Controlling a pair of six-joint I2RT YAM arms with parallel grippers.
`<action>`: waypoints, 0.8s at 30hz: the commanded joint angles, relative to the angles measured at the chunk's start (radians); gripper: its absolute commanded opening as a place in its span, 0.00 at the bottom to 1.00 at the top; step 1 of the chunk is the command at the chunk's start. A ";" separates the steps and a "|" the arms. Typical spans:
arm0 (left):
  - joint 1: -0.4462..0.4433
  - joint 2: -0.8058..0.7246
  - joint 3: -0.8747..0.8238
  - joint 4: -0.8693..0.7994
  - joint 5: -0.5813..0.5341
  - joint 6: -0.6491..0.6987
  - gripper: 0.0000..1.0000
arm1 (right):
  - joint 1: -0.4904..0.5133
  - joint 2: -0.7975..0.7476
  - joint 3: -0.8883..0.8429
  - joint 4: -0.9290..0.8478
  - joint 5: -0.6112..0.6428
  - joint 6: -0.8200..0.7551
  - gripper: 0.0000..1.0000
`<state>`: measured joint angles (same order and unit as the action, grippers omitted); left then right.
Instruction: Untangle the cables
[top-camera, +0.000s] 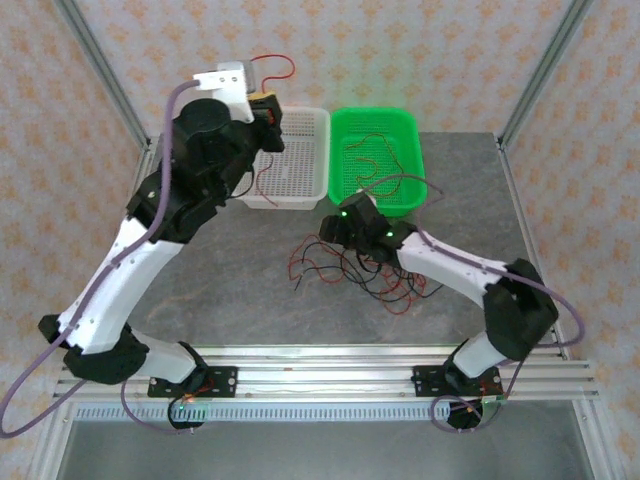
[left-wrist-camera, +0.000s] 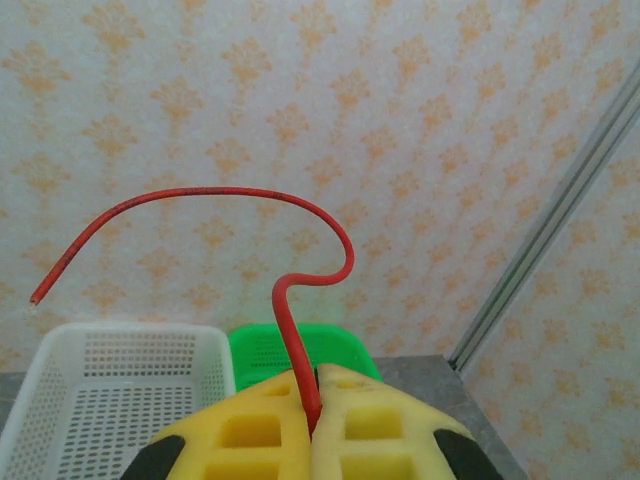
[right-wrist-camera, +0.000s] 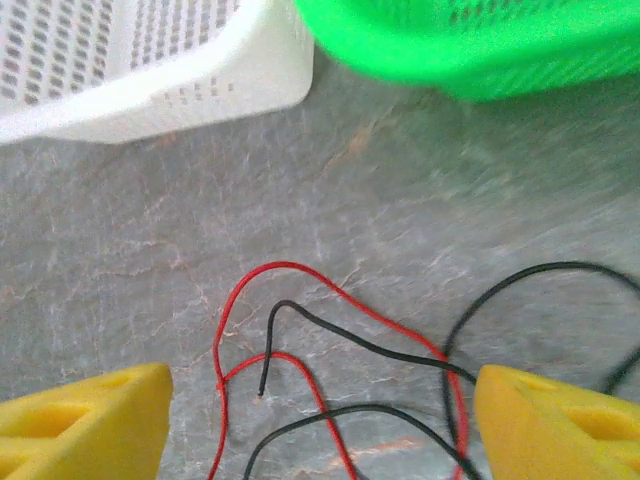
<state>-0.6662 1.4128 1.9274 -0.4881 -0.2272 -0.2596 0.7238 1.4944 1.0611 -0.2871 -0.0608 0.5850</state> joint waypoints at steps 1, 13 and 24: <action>0.008 0.058 0.025 0.100 0.073 0.013 0.00 | 0.005 -0.132 0.008 -0.144 0.160 -0.062 0.78; 0.008 0.276 -0.021 0.550 0.238 0.075 0.00 | 0.005 -0.642 -0.207 -0.214 0.210 -0.001 0.78; 0.013 0.629 0.052 0.705 0.245 0.092 0.00 | 0.005 -0.807 -0.377 -0.250 0.223 0.086 0.77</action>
<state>-0.6643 1.9575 1.9430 0.1677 -0.0174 -0.1699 0.7238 0.7128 0.7036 -0.5098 0.1173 0.6357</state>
